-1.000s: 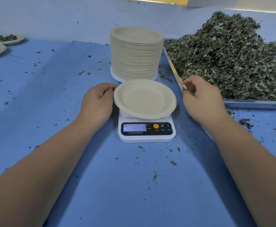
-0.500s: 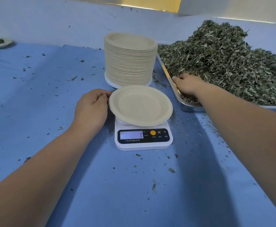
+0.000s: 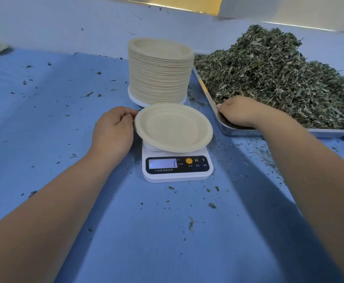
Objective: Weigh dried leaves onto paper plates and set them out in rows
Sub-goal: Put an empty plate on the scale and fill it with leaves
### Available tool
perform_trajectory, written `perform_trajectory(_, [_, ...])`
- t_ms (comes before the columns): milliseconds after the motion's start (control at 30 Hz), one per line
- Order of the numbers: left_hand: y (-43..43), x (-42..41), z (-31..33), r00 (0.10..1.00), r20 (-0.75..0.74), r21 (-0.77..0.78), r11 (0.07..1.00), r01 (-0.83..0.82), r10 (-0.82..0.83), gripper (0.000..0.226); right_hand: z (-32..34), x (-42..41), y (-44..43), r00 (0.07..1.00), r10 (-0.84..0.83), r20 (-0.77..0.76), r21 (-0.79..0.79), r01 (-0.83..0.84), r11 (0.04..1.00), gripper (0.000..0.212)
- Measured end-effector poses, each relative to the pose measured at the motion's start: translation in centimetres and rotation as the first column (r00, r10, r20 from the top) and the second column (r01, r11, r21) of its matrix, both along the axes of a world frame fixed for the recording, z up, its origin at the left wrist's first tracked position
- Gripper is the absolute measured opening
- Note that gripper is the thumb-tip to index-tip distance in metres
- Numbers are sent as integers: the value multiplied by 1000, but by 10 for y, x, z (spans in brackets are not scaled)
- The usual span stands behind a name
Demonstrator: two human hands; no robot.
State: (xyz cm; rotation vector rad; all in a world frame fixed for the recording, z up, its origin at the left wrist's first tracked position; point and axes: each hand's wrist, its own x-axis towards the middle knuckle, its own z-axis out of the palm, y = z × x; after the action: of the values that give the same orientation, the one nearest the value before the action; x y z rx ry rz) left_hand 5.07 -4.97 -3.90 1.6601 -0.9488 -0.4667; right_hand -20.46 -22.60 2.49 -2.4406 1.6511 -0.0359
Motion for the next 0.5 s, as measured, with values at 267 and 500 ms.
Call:
perform_trajectory(267, [2,2,-1,999,-32,5,1000,9,-9,38,-19,-17,23,969,-54,239,-257,117,959,40])
perform_trajectory(500, [2,2,-1,999,-52,11,1000,6,-5,37,-24,-15,28,999,-4,39,-126,9,992,64])
